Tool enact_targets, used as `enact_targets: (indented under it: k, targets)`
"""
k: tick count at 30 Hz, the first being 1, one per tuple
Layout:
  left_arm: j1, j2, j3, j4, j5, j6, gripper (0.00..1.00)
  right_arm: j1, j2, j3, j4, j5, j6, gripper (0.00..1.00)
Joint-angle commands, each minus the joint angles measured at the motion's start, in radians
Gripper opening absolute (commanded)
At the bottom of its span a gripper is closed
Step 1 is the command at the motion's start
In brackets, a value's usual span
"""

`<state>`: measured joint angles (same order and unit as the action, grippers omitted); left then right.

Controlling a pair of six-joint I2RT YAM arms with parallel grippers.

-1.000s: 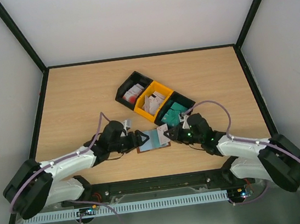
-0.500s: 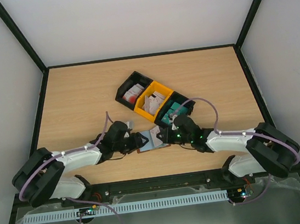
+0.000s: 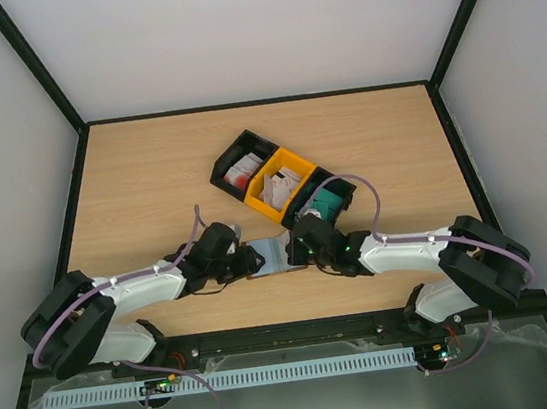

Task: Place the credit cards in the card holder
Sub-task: Move the storage box to the center of the board.

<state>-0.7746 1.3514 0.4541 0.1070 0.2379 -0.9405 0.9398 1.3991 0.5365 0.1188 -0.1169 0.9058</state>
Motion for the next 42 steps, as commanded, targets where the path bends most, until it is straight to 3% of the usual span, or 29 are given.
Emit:
enact_targets:
  k: [1, 14, 18, 24, 27, 31, 36, 39, 42]
  targets:
    - [0.004, -0.028, -0.004, -0.159, -0.092, 0.039, 0.56, 0.014, -0.037, 0.035, -0.157, 0.165, 0.032, 0.02]
    - [0.017, -0.124, 0.043, -0.148, -0.054, 0.065, 0.63, 0.013, -0.020, 0.148, -0.406, 0.430, 0.059, 0.02]
    - [0.021, -0.142, 0.039, -0.117, -0.028, 0.042, 0.64, 0.013, -0.040, 0.150, -0.379, 0.387, 0.038, 0.02]
    - [0.024, -0.178, 0.028, -0.042, 0.025, -0.023, 0.74, 0.012, -0.142, 0.058, -0.120, 0.094, 0.017, 0.02]
    - [0.024, -0.208, 0.030, -0.037, 0.053, -0.157, 0.81, 0.013, -0.209, -0.008, 0.073, -0.008, 0.062, 0.02]
    - [0.022, -0.264, -0.044, 0.139, 0.096, -0.317, 0.83, 0.013, -0.242, -0.077, 0.256, -0.082, 0.145, 0.02]
    - [0.022, -0.323, -0.090, 0.248, 0.096, -0.360, 0.83, 0.012, -0.239, -0.124, 0.460, -0.195, 0.274, 0.02]
    - [0.021, -0.347, -0.104, 0.297, 0.102, -0.363, 0.76, 0.012, -0.240, -0.141, 0.506, -0.209, 0.319, 0.02]
    - [0.021, -0.376, -0.120, 0.314, 0.090, -0.362, 0.59, 0.013, -0.249, -0.153, 0.535, -0.209, 0.350, 0.02]
